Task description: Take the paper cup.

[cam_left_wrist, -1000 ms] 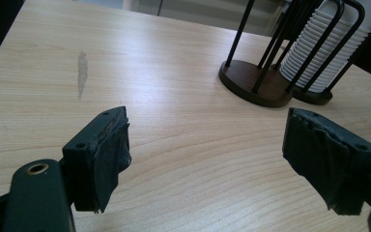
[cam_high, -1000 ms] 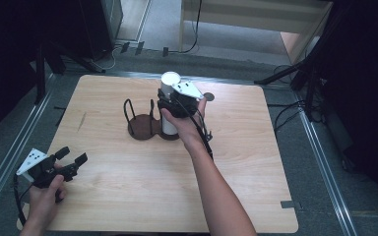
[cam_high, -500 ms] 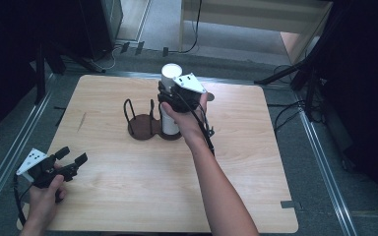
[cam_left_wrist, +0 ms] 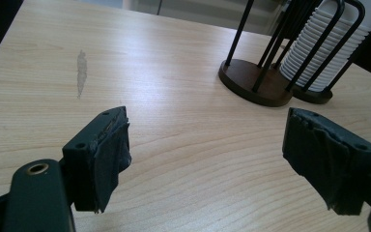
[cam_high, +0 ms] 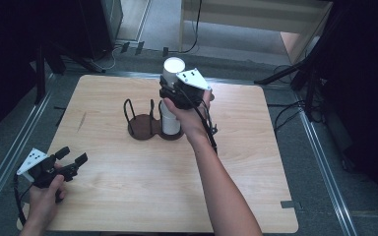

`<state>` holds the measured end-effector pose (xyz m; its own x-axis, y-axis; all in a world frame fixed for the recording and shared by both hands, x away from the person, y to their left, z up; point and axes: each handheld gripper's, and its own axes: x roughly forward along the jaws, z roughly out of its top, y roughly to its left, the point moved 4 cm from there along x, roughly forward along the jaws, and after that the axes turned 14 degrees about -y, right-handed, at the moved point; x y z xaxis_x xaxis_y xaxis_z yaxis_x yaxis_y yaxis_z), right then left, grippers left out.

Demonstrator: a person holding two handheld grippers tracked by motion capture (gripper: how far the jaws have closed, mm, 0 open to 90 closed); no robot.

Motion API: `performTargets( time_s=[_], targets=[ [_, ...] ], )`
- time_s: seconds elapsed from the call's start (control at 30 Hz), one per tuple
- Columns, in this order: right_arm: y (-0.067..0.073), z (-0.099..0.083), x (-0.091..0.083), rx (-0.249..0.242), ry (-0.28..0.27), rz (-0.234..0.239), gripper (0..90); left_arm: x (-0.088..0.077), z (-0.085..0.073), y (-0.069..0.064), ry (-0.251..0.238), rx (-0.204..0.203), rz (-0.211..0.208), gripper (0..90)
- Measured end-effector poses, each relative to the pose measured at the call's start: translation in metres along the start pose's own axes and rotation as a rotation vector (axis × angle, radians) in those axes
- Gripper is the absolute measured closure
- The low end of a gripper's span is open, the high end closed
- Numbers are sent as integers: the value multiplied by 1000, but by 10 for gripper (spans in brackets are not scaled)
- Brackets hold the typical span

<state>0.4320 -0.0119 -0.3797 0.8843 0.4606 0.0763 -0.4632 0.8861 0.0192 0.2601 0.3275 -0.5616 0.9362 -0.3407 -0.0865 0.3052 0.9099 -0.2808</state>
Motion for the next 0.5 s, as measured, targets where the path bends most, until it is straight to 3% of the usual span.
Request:
performTargets(
  time_s=[0.3,0.5],
  targets=[
    [-4,9,-6,0,-14,-9,301,0,0,0,1,2,0,171],
    [-12,14,-19,-8,-19,-6,300,0,0,0,2,-1,1,171]
  ],
)
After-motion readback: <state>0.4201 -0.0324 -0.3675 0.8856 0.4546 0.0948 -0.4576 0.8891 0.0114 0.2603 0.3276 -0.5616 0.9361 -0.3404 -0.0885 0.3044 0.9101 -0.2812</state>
